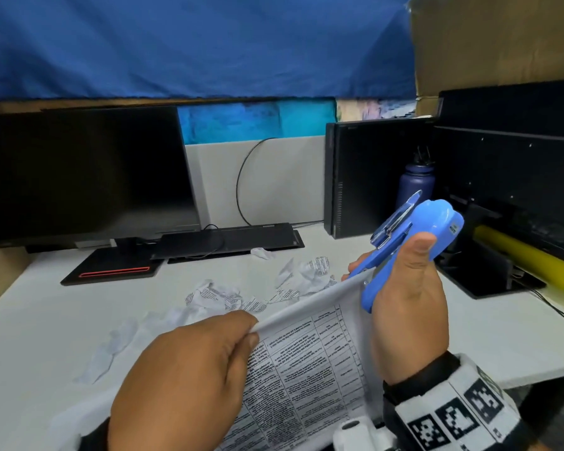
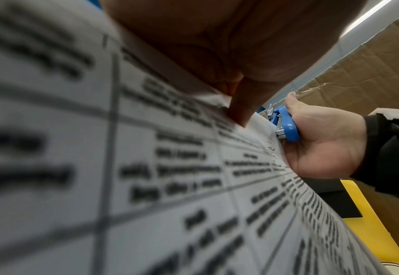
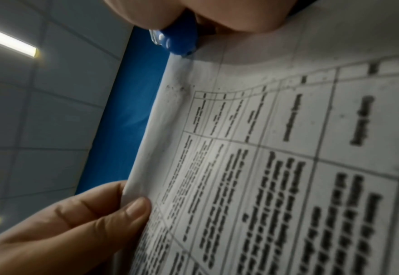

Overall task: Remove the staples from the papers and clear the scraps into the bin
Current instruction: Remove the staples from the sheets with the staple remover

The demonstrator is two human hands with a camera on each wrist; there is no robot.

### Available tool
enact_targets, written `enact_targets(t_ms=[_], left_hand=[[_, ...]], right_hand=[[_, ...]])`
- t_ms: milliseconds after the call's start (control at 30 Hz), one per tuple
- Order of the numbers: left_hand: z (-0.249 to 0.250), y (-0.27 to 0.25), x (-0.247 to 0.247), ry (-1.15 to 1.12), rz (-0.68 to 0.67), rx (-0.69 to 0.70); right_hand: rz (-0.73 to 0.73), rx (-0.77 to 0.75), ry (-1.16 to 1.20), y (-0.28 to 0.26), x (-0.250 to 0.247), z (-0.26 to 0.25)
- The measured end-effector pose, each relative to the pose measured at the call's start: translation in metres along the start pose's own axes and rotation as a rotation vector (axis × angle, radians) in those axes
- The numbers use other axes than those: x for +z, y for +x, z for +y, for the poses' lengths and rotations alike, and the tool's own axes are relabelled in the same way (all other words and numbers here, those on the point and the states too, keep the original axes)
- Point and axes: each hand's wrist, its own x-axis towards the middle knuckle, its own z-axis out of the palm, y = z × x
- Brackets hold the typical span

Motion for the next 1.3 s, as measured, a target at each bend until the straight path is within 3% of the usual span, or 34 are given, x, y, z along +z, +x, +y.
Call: enact_targets(t_ms=[233,367,533,633,700,800,900,1033,1200,1300], left_hand=[[0.005,-0.004,0.003,0.072,-0.005,0.015],[0.009,-0.010,0.008,0.087,0.018,0.043],[-0.017,-0.012,-0.012,-0.072,0.005,-0.128],[-0.062,-0.009,-0.049,-0.269,0.133,-0.276],[-0.109,-0.007,-0.076,-0.323,0.245,-0.452],[-0.211,-0.002,-0.112,-0.307,0.413,-0.666],[-0.306,0.006,-0.129,-0.221,0.475,-0.799],[-0.349,0.017,-0.118,-0.227,0.272,-0.914],[-0.381,0.024,-0.065,0.095,-0.073,-1.040],[-0.392,0.019,-0.040,0.113,-0.157,-1.027]], right_hand=[[0.079,-0.118,-0.092,0.004,-0.004,-0.001],[0.045,-0.114,0.003,0.008,-0.004,0.000],[-0.006,-0.187,0.090,0.012,-0.007,0.001],[-0.101,0.044,0.250,0.040,-0.038,0.033],[-0.212,0.129,0.398,0.051,-0.072,0.067],[-0.245,0.095,0.190,0.032,-0.042,0.044],[-0.279,0.222,0.110,0.013,-0.005,0.034],[-0.451,0.417,0.107,-0.012,0.015,0.033],[-0.576,0.644,-0.016,-0.038,0.047,0.040],[-0.679,0.720,-0.110,-0.046,0.058,0.047]])
